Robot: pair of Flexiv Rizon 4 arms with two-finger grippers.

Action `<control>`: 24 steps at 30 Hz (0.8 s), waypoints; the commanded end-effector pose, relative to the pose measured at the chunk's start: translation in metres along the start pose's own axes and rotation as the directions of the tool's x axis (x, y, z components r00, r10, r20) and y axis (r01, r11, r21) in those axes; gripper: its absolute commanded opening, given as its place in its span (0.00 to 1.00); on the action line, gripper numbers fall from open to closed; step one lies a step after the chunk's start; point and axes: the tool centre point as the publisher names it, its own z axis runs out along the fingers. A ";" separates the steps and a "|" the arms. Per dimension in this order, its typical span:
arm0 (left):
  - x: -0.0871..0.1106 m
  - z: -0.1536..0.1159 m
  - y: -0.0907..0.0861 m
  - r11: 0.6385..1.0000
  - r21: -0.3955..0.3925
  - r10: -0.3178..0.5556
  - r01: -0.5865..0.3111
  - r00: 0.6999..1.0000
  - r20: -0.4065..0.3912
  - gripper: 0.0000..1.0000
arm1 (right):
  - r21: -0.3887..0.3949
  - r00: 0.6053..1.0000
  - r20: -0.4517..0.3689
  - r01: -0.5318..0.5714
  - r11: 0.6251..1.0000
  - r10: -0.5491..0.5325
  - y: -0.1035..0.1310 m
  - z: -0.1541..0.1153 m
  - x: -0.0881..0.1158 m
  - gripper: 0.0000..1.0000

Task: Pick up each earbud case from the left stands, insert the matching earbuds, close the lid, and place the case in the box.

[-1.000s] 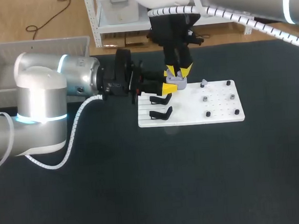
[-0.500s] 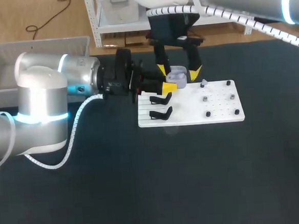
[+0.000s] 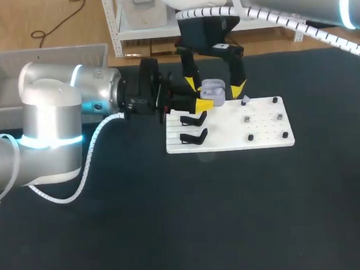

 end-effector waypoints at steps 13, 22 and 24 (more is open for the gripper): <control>-0.001 -0.001 -0.003 1.000 -0.005 0.000 0.000 1.000 -0.004 0.00 | -0.163 0.997 -0.037 0.057 0.985 -0.064 -0.021 -0.032 0.004 1.00; -0.001 -0.001 -0.003 1.000 -0.005 0.000 0.000 1.000 -0.004 0.00 | -0.231 0.991 0.057 0.132 0.964 -0.122 -0.050 -0.047 -0.011 1.00; -0.001 -0.001 -0.003 1.000 -0.005 0.000 0.000 1.000 -0.004 0.00 | -0.265 0.987 0.046 0.160 0.951 -0.153 -0.059 -0.048 -0.023 1.00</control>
